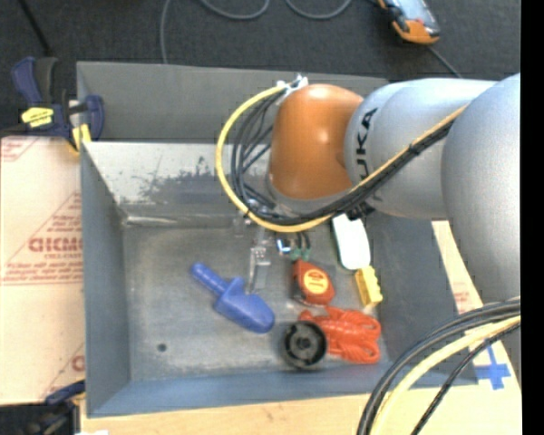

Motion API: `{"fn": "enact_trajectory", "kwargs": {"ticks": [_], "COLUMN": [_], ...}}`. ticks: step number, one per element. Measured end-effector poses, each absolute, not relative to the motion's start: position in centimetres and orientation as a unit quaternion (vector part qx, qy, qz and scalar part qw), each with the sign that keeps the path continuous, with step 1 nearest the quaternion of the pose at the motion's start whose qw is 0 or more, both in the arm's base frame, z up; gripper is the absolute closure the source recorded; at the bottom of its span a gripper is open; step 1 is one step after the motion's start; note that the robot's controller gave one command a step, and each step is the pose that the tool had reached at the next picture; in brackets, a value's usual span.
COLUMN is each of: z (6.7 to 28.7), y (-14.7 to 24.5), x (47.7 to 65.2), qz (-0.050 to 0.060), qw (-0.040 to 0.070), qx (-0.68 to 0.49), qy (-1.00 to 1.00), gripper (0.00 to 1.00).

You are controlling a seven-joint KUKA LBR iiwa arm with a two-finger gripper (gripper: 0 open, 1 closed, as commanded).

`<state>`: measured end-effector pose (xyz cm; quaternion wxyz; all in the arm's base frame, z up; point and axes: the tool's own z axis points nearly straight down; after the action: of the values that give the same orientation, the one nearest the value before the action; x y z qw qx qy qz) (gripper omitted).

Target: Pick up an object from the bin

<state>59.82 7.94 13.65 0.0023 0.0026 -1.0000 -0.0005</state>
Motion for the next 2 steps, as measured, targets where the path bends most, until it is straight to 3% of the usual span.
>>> {"fn": "enact_trajectory", "kwargs": {"ticks": [1,2], "z": [14.1,9.9], "y": [7.9,6.8], "x": [60.0,57.8], "qz": [-0.001,-0.001], "qw": [-0.002,-0.005], "qx": [0.002,-0.008], "qy": [-1.000,-1.000], "gripper": [0.00,0.00]}}
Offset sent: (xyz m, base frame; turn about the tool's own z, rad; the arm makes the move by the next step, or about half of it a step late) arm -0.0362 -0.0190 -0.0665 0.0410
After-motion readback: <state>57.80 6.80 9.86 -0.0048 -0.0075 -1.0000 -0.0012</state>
